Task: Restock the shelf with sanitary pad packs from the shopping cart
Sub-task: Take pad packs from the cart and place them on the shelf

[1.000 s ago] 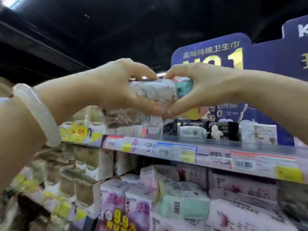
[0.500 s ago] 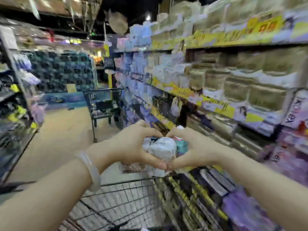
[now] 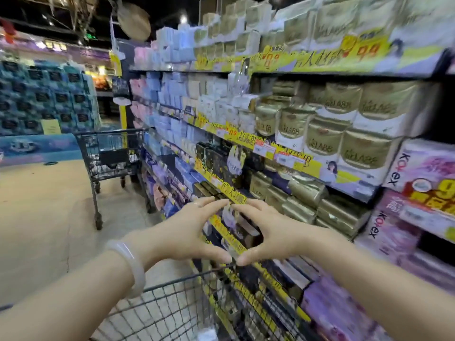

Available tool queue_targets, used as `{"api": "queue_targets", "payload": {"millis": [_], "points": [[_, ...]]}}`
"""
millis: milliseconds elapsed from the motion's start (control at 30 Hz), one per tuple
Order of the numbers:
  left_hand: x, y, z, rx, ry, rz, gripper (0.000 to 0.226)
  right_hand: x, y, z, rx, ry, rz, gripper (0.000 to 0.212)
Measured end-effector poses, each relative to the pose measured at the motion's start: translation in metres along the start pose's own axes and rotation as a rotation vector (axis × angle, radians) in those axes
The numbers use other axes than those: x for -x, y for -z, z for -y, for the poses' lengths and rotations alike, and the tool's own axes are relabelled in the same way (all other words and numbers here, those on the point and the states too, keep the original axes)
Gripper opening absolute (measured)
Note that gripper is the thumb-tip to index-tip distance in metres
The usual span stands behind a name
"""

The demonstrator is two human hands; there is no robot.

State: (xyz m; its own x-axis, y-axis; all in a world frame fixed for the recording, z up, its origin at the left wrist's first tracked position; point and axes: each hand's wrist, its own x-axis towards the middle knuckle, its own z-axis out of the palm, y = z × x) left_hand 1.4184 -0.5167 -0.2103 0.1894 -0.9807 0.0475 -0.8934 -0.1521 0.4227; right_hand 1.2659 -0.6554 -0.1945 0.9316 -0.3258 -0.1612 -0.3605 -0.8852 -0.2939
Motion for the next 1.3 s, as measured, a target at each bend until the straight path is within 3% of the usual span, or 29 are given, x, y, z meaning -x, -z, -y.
{"api": "queue_targets", "payload": {"millis": [167,333,533,700,867,1033,1200,1300], "points": [[-0.060,0.055,-0.085,-0.014,-0.270,-0.064,0.123,0.065,0.090,-0.020,0.092,-0.105,-0.236,0.108],[-0.104,0.112,-0.201,-0.024,-0.581,-0.196,0.112,0.157,0.190,-0.036,0.276,-0.194,-0.524,0.104],[-0.151,0.155,-0.336,-0.062,-0.813,-0.352,0.101,0.265,0.282,-0.056,0.403,-0.404,-0.666,0.097],[-0.199,0.158,-0.412,-0.149,-0.813,-0.348,0.096,0.318,0.325,-0.099,0.405,-0.583,-0.691,0.101],[-0.267,0.148,-0.456,-0.226,-0.672,-0.245,0.106,0.356,0.361,-0.168,0.395,-0.713,-0.665,0.097],[-0.315,0.155,-0.478,-0.323,-0.501,-0.124,0.140,0.391,0.391,-0.216,0.432,-0.822,-0.642,0.120],[-0.335,0.163,-0.499,-0.317,-0.417,-0.001,0.148,0.413,0.400,-0.248,0.386,-0.951,-0.600,0.138],[-0.340,0.149,-0.518,-0.298,-0.443,0.058,0.131,0.416,0.392,-0.263,0.277,-0.991,-0.522,0.141]]}}
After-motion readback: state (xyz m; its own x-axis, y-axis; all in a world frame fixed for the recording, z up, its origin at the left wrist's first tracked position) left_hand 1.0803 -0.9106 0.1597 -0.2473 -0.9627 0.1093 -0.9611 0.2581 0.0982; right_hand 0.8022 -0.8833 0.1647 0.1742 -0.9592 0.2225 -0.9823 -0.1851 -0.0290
